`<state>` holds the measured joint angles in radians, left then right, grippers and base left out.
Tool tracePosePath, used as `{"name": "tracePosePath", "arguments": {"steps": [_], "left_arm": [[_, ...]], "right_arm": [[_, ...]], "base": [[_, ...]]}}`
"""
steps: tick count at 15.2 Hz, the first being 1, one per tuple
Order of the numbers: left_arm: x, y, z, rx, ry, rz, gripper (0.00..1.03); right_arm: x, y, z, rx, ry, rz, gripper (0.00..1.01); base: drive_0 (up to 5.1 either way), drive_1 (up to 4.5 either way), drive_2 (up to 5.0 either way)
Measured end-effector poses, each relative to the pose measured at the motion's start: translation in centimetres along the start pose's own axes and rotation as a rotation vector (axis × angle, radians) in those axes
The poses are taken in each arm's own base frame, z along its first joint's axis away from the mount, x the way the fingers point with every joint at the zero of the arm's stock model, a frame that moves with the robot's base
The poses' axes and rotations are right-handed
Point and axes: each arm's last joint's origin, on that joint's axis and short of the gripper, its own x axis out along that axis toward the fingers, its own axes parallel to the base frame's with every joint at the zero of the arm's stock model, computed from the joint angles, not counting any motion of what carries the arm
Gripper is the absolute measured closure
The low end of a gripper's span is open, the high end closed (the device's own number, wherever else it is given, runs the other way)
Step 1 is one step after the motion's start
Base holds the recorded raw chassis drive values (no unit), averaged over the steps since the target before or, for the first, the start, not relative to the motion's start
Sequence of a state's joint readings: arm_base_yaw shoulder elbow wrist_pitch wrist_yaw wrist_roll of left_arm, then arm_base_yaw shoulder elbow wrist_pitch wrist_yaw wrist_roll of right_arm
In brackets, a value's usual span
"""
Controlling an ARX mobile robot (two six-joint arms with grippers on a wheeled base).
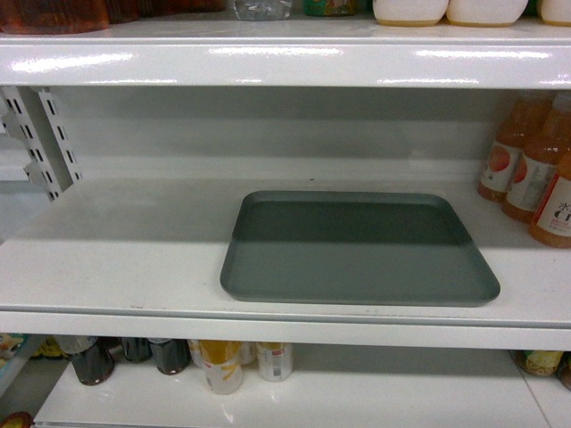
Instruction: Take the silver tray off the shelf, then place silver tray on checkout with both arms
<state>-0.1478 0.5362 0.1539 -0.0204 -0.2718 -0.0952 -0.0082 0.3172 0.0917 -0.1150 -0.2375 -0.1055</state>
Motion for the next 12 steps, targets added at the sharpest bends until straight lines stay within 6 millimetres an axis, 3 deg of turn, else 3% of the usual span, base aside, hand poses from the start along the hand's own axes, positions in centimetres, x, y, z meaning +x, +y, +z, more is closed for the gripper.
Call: {"name": "tracePosePath", "arguments": {"steps": [2,5,9,11,12], "left_arm": [[4.7,-1.6,0.5,-0.001,0.151,-0.132,0.05],[6.6,-2.3,0.6,0.006,0.198,-0.172,0.05],[14.6,-5.3,0.3,0.047,0.334,-0.209,0.05],[23.7,-9.9,-0.2,0.033,0.438,-0.216,0.05],[26.6,-11.6,0.0,0.038,0.462,-0.220,0.05]], "right_arm": [[3.0,0.6,0.0,-0.024,0.108,0.074,0.03],[4.4,0.6,0.4,-0.032,0.125,0.070,0.03],[11.1,0.5,1.5,0.013,0.215,0.061,0.03],[21.6,0.4,1.4,0.049,0.347,0.033,0.03],[26.0,0.1,0.7,0.051,0.416,-0.012,0.03]], "base": [[0.0,0.00,0.0],[0.0,0.00,0.0],[0.0,0.00,0.0],[0.0,0.00,0.0],[0.0,0.00,0.0]]}}
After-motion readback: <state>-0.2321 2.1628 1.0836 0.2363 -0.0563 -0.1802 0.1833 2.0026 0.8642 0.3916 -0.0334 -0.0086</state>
